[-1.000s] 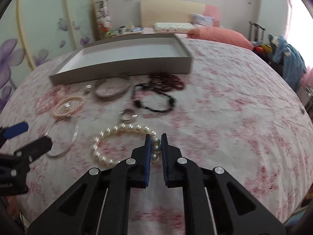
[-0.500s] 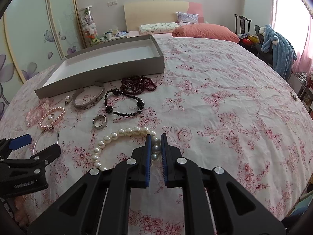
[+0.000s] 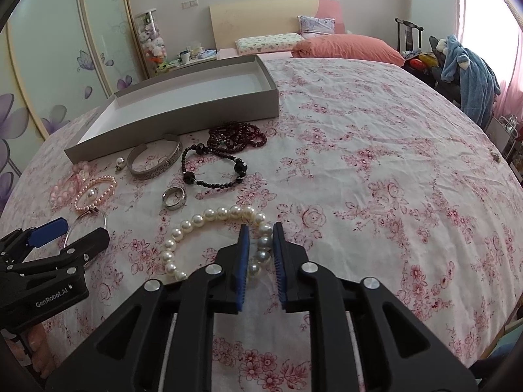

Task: Organize jewelry
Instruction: 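Close the left tool on the silver hoop bangle while the right tool lifts the pearls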

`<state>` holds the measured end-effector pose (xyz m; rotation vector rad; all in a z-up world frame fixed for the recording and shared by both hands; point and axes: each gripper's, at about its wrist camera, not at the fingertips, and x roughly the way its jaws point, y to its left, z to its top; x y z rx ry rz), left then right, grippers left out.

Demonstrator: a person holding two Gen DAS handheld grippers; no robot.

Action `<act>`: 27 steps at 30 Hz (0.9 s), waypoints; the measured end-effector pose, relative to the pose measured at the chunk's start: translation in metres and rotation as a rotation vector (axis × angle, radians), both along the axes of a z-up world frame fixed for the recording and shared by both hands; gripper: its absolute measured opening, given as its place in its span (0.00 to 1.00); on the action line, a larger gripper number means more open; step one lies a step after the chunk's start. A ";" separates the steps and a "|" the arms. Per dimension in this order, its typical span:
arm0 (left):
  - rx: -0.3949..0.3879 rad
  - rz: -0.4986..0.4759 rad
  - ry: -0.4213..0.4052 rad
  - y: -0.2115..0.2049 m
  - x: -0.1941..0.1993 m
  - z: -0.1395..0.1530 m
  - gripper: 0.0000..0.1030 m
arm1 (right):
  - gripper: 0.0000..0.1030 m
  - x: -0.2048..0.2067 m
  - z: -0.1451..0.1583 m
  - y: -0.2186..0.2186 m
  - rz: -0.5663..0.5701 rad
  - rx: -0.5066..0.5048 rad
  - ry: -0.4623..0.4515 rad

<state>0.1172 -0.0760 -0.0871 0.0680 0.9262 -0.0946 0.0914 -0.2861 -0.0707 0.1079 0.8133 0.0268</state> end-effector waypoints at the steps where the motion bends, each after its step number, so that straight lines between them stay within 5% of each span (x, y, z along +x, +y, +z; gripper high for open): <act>1: 0.000 0.001 -0.003 0.000 -0.002 0.000 0.67 | 0.22 0.000 0.000 0.001 0.002 -0.002 0.000; 5: -0.007 -0.003 -0.009 0.002 -0.005 0.000 0.66 | 0.25 -0.002 -0.001 0.006 0.012 -0.031 -0.004; 8: -0.010 -0.004 -0.012 0.006 -0.008 0.000 0.66 | 0.10 -0.003 -0.001 0.007 0.009 -0.054 -0.007; 13: -0.035 0.008 -0.017 0.020 -0.012 0.002 0.66 | 0.10 -0.004 0.001 0.001 0.016 -0.007 -0.014; 27: -0.079 0.065 -0.133 0.054 -0.033 0.026 0.66 | 0.10 -0.024 0.049 0.011 0.112 0.093 -0.211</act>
